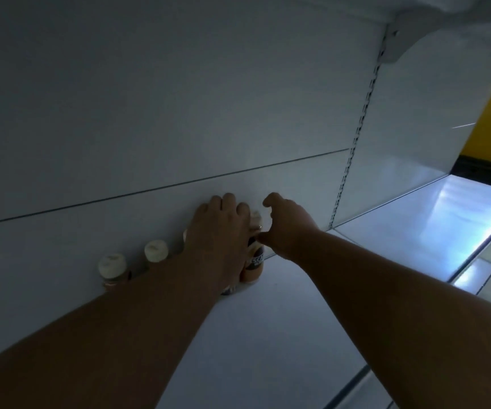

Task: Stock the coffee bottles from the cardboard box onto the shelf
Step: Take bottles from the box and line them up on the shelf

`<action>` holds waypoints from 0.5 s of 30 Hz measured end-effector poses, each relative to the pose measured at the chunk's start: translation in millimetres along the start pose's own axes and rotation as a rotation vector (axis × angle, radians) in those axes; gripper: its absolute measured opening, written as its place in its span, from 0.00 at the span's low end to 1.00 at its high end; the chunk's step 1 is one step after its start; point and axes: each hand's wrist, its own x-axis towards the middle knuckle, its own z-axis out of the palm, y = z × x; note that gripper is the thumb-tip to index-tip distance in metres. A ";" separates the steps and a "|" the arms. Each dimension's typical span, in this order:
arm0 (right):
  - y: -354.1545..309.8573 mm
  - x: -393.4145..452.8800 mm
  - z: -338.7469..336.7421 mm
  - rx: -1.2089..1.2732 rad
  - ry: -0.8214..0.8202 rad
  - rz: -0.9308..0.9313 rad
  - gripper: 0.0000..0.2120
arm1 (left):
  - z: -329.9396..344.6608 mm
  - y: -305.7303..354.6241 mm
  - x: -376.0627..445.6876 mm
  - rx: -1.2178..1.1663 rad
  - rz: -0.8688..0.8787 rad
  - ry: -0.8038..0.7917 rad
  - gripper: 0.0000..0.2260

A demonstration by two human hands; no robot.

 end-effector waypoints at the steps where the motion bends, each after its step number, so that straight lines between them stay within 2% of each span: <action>1: -1.4 -9.6 -9.4 -0.019 0.008 -0.010 0.32 | -3.2 2.1 -6.7 -0.029 0.022 0.028 0.16; 4: -5.1 -46.8 -42.8 -0.093 0.031 -0.034 0.30 | -10.8 15.8 -28.2 -0.157 0.078 0.069 0.17; 6: -5.0 -77.3 -65.8 -0.168 0.050 -0.039 0.29 | -20.9 31.9 -43.1 -0.210 0.092 0.091 0.14; 10: 11.7 -142.9 -106.5 -0.277 0.112 0.035 0.25 | -44.2 79.1 -67.9 -0.392 0.160 0.083 0.13; 15: 57.6 -231.6 -137.7 -0.361 0.181 0.197 0.22 | -55.0 162.2 -85.7 -0.620 0.282 -0.085 0.12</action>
